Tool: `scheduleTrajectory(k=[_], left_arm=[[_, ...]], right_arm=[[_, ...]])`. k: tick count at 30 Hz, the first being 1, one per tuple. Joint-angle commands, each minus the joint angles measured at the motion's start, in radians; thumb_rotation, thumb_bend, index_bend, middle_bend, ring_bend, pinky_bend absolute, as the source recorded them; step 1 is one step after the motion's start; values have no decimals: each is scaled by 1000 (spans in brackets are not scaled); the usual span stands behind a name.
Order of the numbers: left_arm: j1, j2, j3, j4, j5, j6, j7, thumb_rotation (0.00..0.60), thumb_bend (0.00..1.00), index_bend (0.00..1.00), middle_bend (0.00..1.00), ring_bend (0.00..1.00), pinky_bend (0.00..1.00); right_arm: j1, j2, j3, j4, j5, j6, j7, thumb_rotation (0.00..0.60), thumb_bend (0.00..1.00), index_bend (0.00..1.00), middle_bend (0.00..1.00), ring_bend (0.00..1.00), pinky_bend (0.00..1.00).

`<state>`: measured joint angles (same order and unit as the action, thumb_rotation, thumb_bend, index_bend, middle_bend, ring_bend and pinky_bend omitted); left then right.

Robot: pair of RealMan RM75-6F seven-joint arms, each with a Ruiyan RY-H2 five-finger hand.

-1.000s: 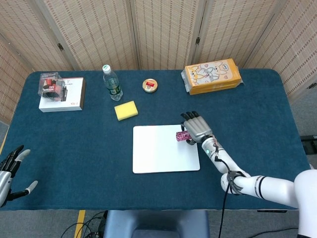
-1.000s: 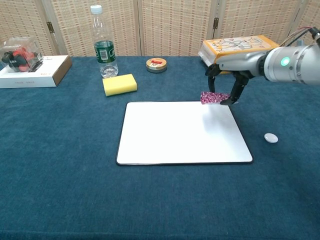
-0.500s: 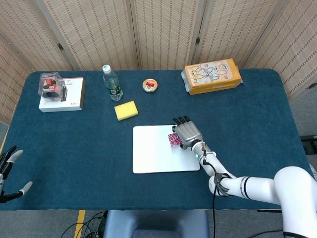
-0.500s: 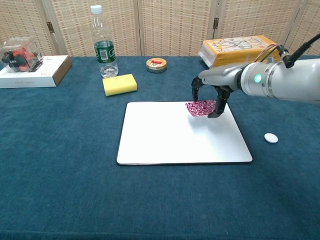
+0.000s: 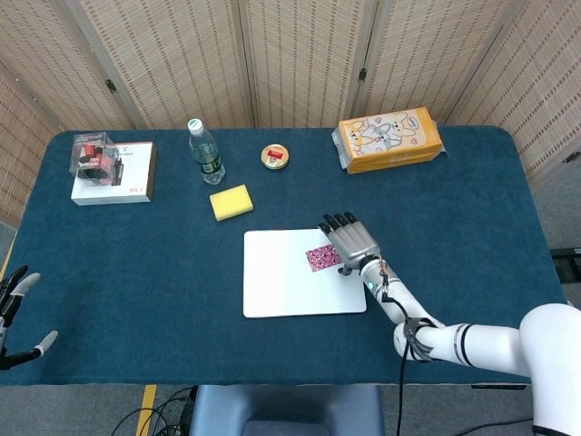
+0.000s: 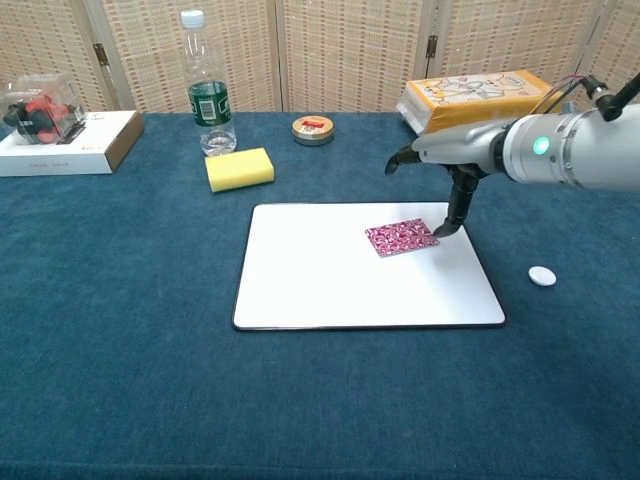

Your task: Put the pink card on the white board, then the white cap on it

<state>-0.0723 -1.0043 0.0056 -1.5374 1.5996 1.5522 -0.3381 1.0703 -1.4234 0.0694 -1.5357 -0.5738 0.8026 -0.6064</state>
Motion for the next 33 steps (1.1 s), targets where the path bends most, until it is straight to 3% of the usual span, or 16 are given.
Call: scheduleTrajectory(k=[1, 6, 14, 20, 33], left_arm=[[0, -2, -2, 0, -4, -3, 6, 600, 293, 0, 0, 54, 199], [-5, -9, -4, -11, -14, -18, 43, 600, 294, 0, 0, 54, 199], [-11, -24, -6, -44, -20, -35, 127, 600, 294, 0, 0, 54, 200], [-16, -28, -4, -51, -16, -45, 144, 600, 294, 0, 0, 54, 200], [-14, -22, -5, -41, -21, -44, 116, 600, 294, 0, 0, 54, 200]], right_arm=[[-60, 95, -21, -114, -100, 54, 46, 600, 110, 92, 0, 0, 0], [-169, 190, -91, -206, -287, 144, 101, 600, 111, 240, 65, 0, 0], [-304, 231, -177, -186, -469, 207, 178, 600, 127, 313, 94, 0, 0], [-346, 205, -183, -127, -510, 199, 203, 600, 145, 358, 109, 0, 0], [-363, 102, -138, 2, -518, 132, 200, 600, 163, 406, 139, 0, 0]])
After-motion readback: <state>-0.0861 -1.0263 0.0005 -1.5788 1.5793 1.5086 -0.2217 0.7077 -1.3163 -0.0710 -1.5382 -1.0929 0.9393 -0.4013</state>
